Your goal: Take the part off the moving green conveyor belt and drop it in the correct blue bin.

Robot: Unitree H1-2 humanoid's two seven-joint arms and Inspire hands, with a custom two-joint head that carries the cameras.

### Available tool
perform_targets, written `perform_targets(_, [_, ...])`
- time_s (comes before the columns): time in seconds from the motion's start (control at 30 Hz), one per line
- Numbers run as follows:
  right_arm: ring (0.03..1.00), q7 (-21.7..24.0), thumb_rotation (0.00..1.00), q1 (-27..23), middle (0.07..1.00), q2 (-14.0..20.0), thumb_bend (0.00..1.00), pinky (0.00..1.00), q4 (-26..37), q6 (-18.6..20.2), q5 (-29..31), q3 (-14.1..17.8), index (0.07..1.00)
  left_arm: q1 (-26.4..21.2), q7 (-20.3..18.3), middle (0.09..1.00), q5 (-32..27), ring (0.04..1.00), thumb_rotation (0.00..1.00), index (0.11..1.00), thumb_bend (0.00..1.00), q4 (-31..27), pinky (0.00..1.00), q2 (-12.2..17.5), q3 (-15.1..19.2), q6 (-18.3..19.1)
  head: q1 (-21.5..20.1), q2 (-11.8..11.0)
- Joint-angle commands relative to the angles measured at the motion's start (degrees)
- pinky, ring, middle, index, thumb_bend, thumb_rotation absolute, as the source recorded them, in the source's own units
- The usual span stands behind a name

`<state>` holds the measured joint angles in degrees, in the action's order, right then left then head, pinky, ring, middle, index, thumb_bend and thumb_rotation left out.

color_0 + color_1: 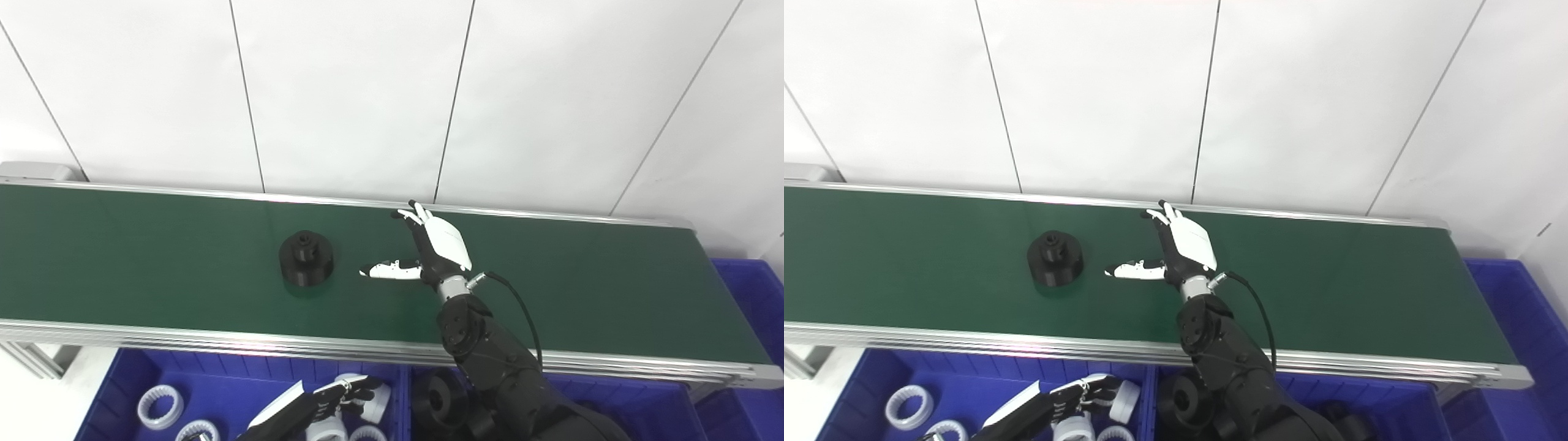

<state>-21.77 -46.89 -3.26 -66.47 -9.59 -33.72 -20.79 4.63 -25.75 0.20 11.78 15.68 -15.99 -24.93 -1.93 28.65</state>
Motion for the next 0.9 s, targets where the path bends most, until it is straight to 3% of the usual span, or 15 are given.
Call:
perform_targets(0.0, [1.000, -1.57, 0.54, -4.00, 1.000, -0.92, 1.00, 0.98, -0.08, -2.73, 0.43, -0.54, 0.879, -0.22, 0.15, 0.922, -0.54, 0.885, 0.48, 0.891, 0.47, -1.69, 0.81, 0.22, 0.49, -1.99, 0.04, 0.08])
perform_targets(0.2, [1.000, -1.43, 0.54, -5.19, 1.000, -1.90, 1.00, 0.99, -3.35, -2.37, 0.35, -2.35, 0.930, 0.29, 0.10, 0.924, -0.44, 0.885, 0.50, 0.892, 0.48, -2.19, 0.81, 0.57, 0.63, -1.98, -0.09, 0.41])
perform_targets(0.87, [1.000, -2.21, 0.51, -6.22, 1.000, -4.03, 1.00, 0.99, -9.44, 0.51, 1.34, -4.65, 0.967, 2.87, 0.36, 0.930, -0.52, 0.894, 0.51, 0.901, 0.47, -5.49, 0.83, 1.27, 1.21, -1.99, 1.13, 1.75])
